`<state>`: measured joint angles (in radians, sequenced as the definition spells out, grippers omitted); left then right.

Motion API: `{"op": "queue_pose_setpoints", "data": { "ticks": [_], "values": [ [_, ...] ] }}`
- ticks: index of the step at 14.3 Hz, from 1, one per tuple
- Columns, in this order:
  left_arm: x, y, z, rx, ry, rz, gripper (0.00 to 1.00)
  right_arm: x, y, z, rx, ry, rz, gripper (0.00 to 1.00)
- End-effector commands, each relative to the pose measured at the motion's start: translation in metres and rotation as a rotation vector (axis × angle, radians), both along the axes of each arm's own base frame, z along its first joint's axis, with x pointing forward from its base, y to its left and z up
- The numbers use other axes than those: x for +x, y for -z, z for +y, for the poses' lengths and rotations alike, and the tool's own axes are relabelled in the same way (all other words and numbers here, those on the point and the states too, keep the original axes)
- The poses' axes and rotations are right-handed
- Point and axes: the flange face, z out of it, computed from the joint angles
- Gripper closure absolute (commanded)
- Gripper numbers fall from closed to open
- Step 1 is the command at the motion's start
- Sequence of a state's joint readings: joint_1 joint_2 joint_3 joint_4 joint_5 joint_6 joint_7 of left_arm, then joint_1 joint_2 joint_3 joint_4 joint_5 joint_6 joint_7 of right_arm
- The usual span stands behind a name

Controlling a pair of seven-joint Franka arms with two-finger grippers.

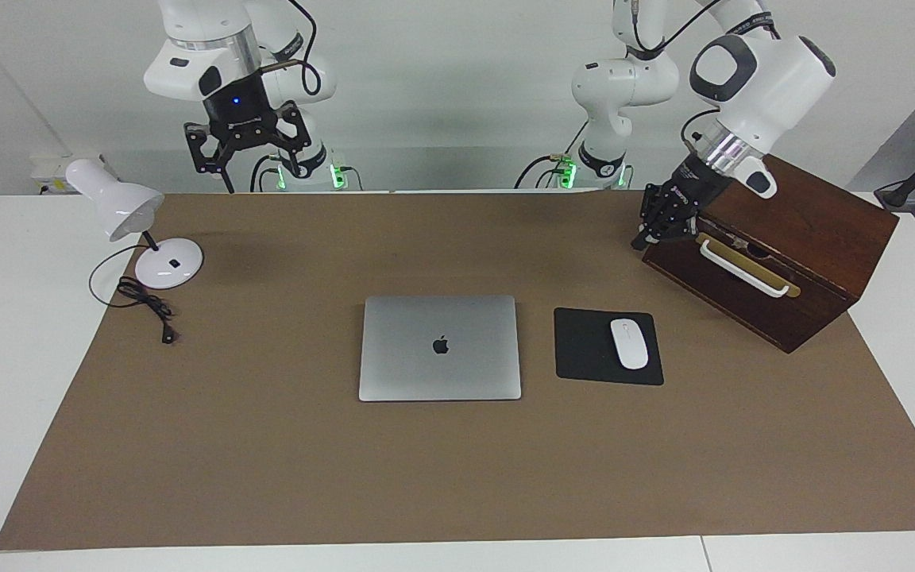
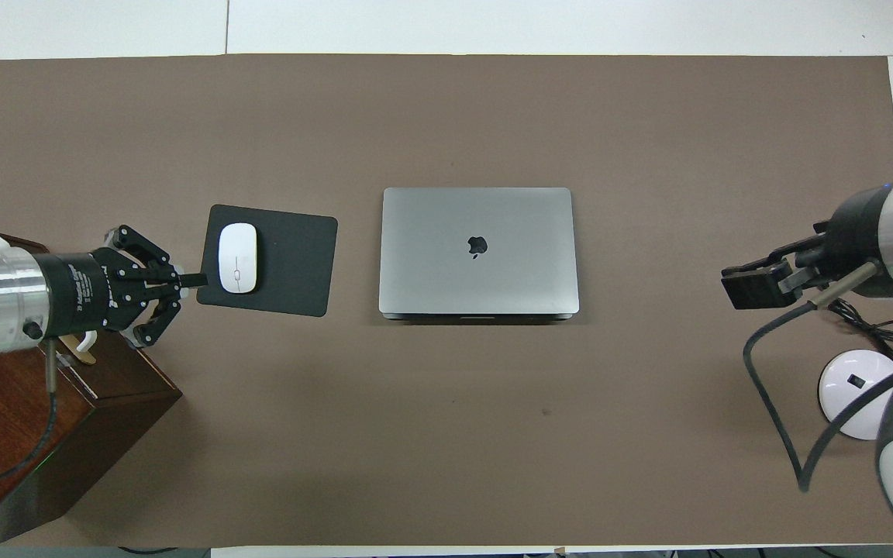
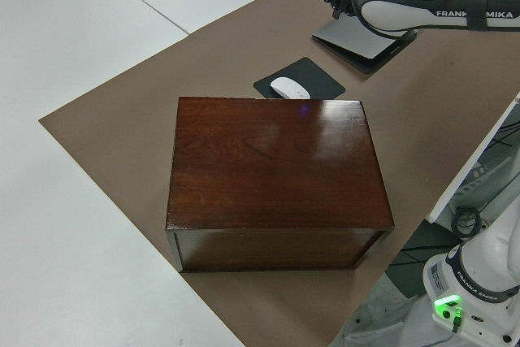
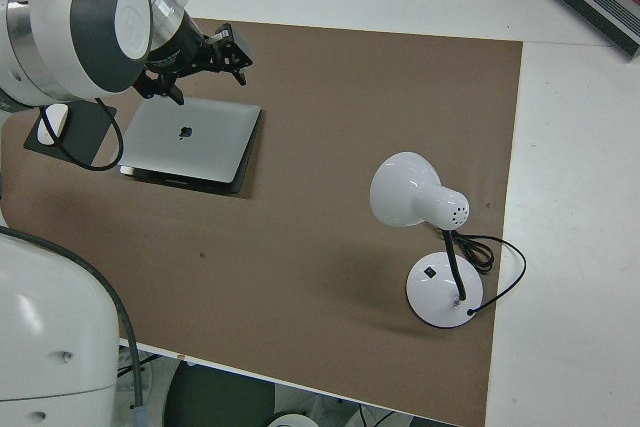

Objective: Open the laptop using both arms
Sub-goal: 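Move the left gripper toward the laptop while the right gripper reaches its lid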

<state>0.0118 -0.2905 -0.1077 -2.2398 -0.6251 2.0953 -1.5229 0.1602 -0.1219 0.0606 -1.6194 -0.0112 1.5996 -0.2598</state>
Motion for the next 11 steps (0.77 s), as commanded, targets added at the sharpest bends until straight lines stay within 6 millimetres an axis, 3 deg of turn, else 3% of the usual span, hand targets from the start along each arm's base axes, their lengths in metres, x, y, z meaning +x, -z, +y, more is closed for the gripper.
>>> {"op": "queue_pose_setpoints", "data": {
  "ticks": [1,3,6,8,11],
  "values": [
    [-0.034,0.019,-0.007,-0.061,-0.066,0.013,1.0,-0.01,0.0,0.013,-0.007,-0.187,-0.04,0.0],
    [-0.036,0.043,-0.004,-0.194,-0.189,0.041,1.0,-0.013,-0.003,0.035,-0.061,-0.359,-0.086,0.0],
    [-0.039,0.076,-0.03,-0.257,-0.304,0.022,1.0,-0.026,0.009,0.081,-0.187,-0.618,-0.165,0.0],
    [-0.038,0.1,-0.05,-0.287,-0.347,0.031,1.0,-0.036,0.025,0.099,-0.231,-0.735,-0.209,0.0],
    [-0.037,0.144,-0.057,-0.327,-0.334,0.006,1.0,-0.039,0.037,0.116,-0.282,-0.874,-0.238,0.0]
  ]
}}
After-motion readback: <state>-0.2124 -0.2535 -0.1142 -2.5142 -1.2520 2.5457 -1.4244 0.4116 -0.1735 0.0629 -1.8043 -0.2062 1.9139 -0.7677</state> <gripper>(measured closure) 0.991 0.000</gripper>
